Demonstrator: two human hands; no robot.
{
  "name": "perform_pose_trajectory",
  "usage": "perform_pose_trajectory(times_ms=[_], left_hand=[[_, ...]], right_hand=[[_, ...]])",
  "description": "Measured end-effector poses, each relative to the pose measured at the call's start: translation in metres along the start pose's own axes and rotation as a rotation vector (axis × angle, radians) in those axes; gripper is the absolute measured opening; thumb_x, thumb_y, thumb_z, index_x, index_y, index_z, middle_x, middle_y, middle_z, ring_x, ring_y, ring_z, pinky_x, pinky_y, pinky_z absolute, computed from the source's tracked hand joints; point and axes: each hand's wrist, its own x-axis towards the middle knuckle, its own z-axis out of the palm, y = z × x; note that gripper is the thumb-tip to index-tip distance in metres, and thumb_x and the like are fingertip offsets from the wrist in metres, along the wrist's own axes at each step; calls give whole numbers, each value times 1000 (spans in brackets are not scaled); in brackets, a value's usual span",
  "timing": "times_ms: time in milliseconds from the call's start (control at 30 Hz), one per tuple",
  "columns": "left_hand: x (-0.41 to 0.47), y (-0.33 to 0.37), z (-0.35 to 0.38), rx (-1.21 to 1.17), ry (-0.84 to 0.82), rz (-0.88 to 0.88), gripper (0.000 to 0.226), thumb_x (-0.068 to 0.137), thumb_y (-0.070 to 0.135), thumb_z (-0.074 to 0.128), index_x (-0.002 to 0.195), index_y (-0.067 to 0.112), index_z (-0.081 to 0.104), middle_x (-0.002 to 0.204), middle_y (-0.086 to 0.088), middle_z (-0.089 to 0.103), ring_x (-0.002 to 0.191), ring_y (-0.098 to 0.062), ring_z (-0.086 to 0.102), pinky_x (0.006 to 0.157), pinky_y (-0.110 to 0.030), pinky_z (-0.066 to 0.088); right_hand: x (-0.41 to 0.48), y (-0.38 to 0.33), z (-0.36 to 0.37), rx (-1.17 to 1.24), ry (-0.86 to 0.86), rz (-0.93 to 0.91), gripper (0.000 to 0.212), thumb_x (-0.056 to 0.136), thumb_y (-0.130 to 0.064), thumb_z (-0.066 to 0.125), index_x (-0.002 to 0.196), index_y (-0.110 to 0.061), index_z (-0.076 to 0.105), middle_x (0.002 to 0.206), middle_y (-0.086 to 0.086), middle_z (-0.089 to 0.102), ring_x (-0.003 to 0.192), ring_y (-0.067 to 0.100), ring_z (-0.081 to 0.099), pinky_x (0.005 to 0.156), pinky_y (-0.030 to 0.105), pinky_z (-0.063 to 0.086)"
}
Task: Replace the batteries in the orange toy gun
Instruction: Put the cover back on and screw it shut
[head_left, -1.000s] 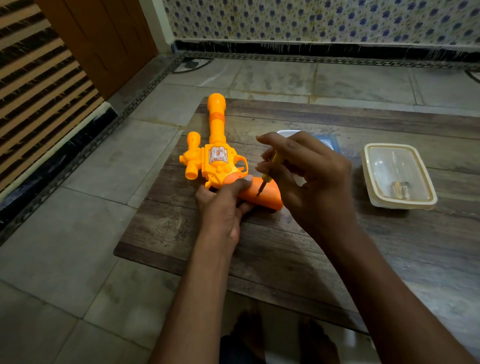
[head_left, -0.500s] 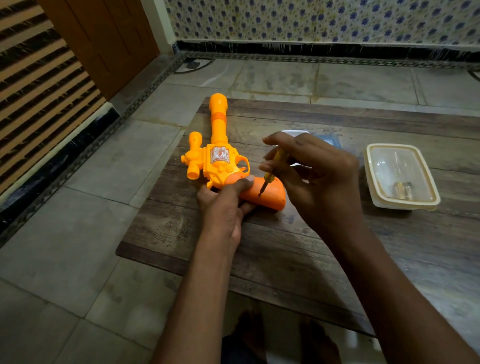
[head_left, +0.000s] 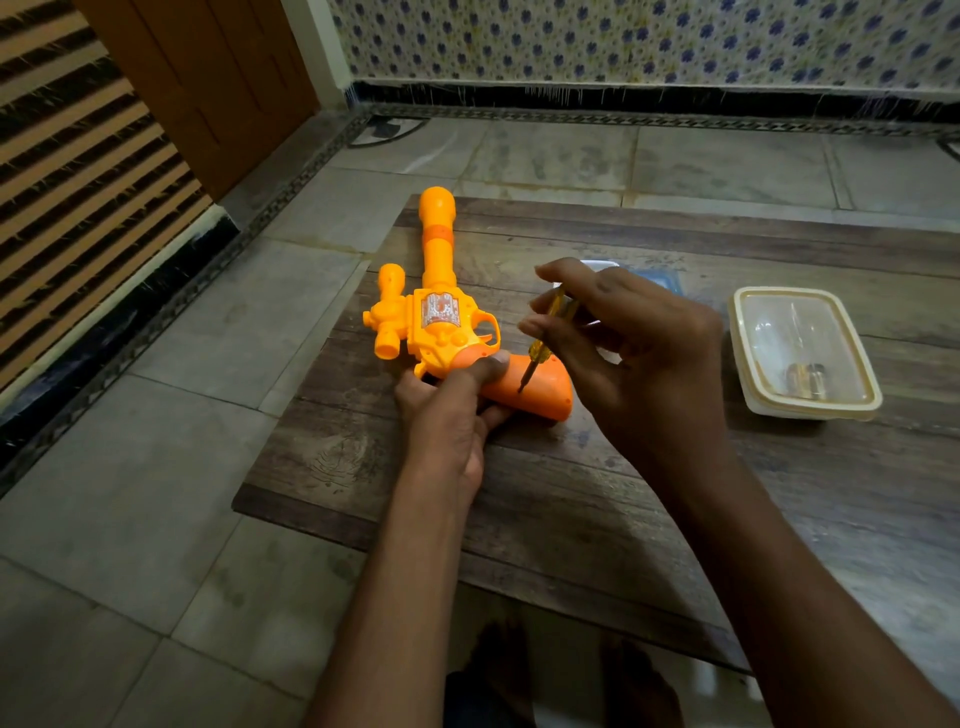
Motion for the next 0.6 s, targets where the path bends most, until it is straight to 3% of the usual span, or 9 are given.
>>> perform_pose_trajectory(times_ms=[100, 267, 367, 500, 600], left_hand=[[-2, 2, 0, -9, -2, -2, 74, 70, -5, 83, 138, 6, 54, 128, -21, 68, 115, -39, 68, 68, -52, 63], [-3, 2, 0, 4, 10, 11, 72, 73, -6, 81, 138, 5, 54, 128, -22, 67, 115, -40, 67, 66, -50, 63], [-2, 2, 1, 5, 12, 1, 82, 61, 0, 85, 138, 6, 55, 128, -21, 67, 115, -40, 68, 68, -51, 63], [0, 0, 0, 3, 6, -1, 65, 78, -9, 77, 136, 6, 55, 129, -22, 67, 117, -40, 67, 72, -55, 63], [0, 0, -1, -1, -8, 7, 65, 77, -9, 77, 136, 6, 54, 129, -23, 66, 118, -41, 66, 70, -52, 63]], right_hand=[[1, -1, 0, -26, -7, -12, 30, 92, -19, 75, 116, -1, 72, 96, 11, 73, 87, 22, 73, 72, 39, 60], [0, -2, -3, 79, -69, 4, 24, 93, -3, 67, 116, 1, 70, 108, 9, 72, 98, 22, 73, 78, 42, 60], [1, -1, -1, 9, -23, -10, 21, 91, -5, 73, 111, 0, 73, 98, 10, 71, 90, 20, 72, 72, 40, 59], [2, 0, 3, -26, 32, 3, 23, 89, -15, 78, 108, -2, 76, 88, 11, 66, 79, 22, 69, 67, 39, 58], [2, -2, 6, -44, 41, -9, 27, 85, -19, 82, 104, -1, 76, 84, 13, 64, 73, 22, 67, 65, 37, 57]])
